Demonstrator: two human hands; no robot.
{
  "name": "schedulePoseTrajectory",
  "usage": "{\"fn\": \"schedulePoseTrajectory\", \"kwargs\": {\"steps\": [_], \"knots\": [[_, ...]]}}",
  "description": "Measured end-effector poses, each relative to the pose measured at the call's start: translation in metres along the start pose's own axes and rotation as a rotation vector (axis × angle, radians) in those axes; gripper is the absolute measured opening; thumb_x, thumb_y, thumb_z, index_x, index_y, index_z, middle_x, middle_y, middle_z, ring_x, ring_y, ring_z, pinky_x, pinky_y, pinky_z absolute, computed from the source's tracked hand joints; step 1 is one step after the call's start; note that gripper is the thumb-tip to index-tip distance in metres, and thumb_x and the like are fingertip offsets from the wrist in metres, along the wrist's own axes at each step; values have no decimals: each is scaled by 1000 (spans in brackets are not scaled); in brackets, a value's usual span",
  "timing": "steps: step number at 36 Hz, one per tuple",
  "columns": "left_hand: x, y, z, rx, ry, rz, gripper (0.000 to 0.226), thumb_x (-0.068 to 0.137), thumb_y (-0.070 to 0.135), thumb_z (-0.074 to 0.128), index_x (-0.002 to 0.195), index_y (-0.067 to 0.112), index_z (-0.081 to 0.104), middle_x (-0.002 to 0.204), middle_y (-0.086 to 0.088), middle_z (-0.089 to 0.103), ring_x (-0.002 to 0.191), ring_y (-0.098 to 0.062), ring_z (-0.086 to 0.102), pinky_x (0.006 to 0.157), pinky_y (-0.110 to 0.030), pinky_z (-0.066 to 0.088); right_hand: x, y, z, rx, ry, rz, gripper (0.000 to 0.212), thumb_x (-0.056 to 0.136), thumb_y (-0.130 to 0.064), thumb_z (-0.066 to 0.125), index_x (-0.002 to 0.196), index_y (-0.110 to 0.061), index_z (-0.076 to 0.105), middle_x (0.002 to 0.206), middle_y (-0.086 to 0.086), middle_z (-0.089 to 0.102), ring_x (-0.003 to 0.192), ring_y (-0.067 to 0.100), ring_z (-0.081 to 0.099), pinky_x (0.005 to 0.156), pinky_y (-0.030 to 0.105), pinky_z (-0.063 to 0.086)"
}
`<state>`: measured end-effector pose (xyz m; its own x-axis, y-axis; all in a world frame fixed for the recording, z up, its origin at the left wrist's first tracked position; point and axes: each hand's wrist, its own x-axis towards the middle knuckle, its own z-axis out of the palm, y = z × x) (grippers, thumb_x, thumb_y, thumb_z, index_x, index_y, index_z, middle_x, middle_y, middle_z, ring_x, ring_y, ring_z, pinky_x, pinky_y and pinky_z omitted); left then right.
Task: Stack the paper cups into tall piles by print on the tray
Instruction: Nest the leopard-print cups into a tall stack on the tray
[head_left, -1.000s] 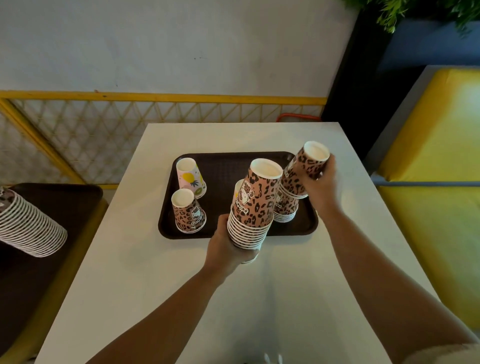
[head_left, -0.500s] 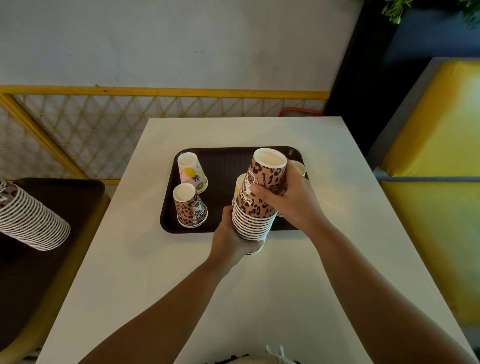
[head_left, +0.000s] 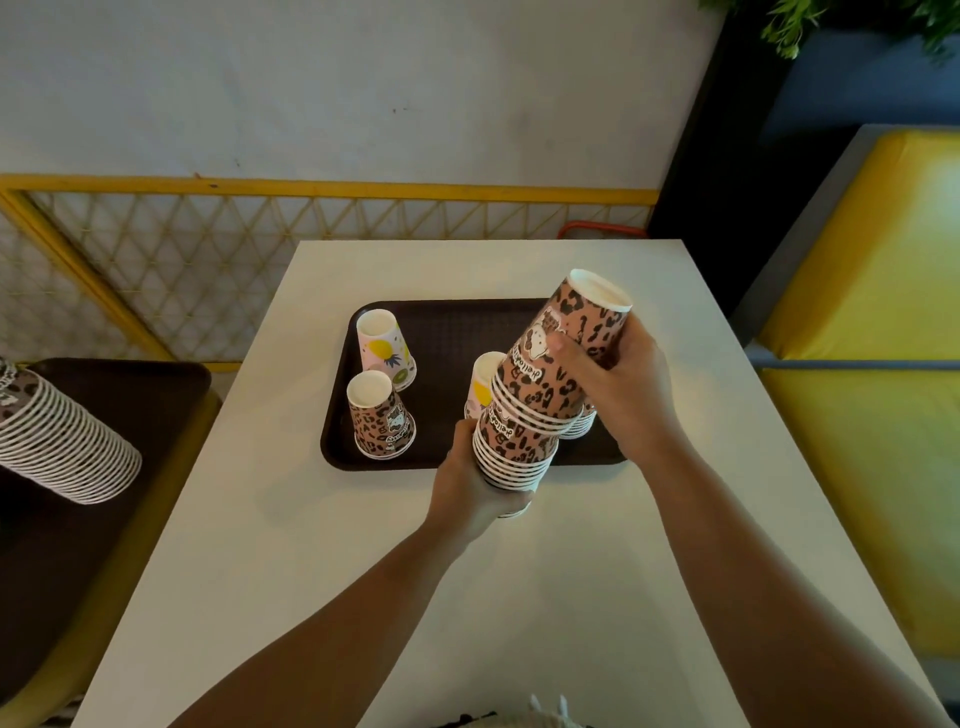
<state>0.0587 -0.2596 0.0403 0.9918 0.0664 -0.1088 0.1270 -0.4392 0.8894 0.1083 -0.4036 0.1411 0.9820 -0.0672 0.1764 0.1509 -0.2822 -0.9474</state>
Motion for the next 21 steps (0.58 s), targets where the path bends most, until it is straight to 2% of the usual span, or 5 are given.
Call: {"fn": "schedulePoseTrajectory", "kwargs": {"steps": [4, 9, 12, 15, 21], "knots": [[1, 0, 2, -18, 4, -14, 88, 55, 17, 88, 128, 17, 39, 112, 4, 60, 105, -20, 59, 80, -29, 48, 13, -7, -12, 199, 47, 33, 67, 62, -54, 68, 112, -11, 59, 107, 2, 69, 99, 16, 66, 84, 40, 55], [2, -4, 2, -25, 15, -15, 88, 54, 16, 89, 126, 16, 40, 110, 6, 58, 106, -20, 59, 83, -32, 51, 38, -16, -28, 411, 219, 20, 23, 83, -24, 66, 104, -16, 58, 103, -1, 67, 98, 14, 66, 85, 32, 53], [3, -6, 1, -32, 20, -14, 88, 54, 16, 89, 127, 16, 39, 110, 6, 58, 106, -19, 58, 85, -34, 51, 55, -9, -29, 251, 377, -11, 41, 83, -27, 67, 118, -13, 52, 104, -10, 63, 97, 3, 62, 83, 22, 52], [5, -7, 0, -45, 23, -21, 88, 54, 16, 89, 127, 16, 39, 111, 6, 58, 106, -19, 58, 86, -35, 51, 63, 9, -24, 51, 410, -59, 58, 79, -35, 70, 127, -13, 46, 111, -11, 57, 102, 1, 55, 85, 18, 48], [8, -9, -2, -70, 14, -39, 87, 55, 16, 89, 126, 20, 39, 112, 7, 57, 106, -16, 57, 85, -33, 52, 62, 54, -15, -155, 297, -13, 60, 74, -35, 74, 123, -14, 47, 118, 1, 58, 108, 13, 54, 90, 36, 51]]}}
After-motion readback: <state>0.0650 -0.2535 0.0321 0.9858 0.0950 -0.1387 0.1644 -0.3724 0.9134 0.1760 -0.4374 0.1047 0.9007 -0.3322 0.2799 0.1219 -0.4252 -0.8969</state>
